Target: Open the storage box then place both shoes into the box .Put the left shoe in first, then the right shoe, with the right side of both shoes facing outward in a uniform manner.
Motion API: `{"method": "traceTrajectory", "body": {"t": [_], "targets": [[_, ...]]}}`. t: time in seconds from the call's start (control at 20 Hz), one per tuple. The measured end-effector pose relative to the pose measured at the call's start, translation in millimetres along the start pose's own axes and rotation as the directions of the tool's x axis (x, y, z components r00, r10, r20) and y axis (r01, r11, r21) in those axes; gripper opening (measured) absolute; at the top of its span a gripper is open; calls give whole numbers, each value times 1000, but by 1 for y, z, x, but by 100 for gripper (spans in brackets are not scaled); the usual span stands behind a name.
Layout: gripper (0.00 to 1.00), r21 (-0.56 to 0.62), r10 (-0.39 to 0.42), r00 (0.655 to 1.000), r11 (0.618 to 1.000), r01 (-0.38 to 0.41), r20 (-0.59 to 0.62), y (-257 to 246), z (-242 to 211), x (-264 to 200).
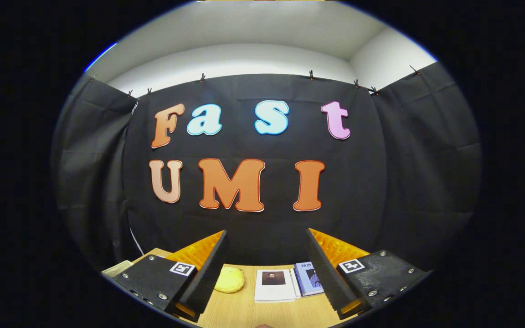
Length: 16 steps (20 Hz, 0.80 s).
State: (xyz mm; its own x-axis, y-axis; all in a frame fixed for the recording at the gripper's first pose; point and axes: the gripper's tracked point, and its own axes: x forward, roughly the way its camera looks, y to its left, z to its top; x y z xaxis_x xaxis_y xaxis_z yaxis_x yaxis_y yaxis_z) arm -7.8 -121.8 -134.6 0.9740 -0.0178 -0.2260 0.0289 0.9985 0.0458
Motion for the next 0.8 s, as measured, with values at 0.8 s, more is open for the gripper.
{"method": "traceTrajectory", "body": {"t": [0.8], "targets": [[98, -37, 35, 998, 999, -32, 61, 18, -7, 14]]}}
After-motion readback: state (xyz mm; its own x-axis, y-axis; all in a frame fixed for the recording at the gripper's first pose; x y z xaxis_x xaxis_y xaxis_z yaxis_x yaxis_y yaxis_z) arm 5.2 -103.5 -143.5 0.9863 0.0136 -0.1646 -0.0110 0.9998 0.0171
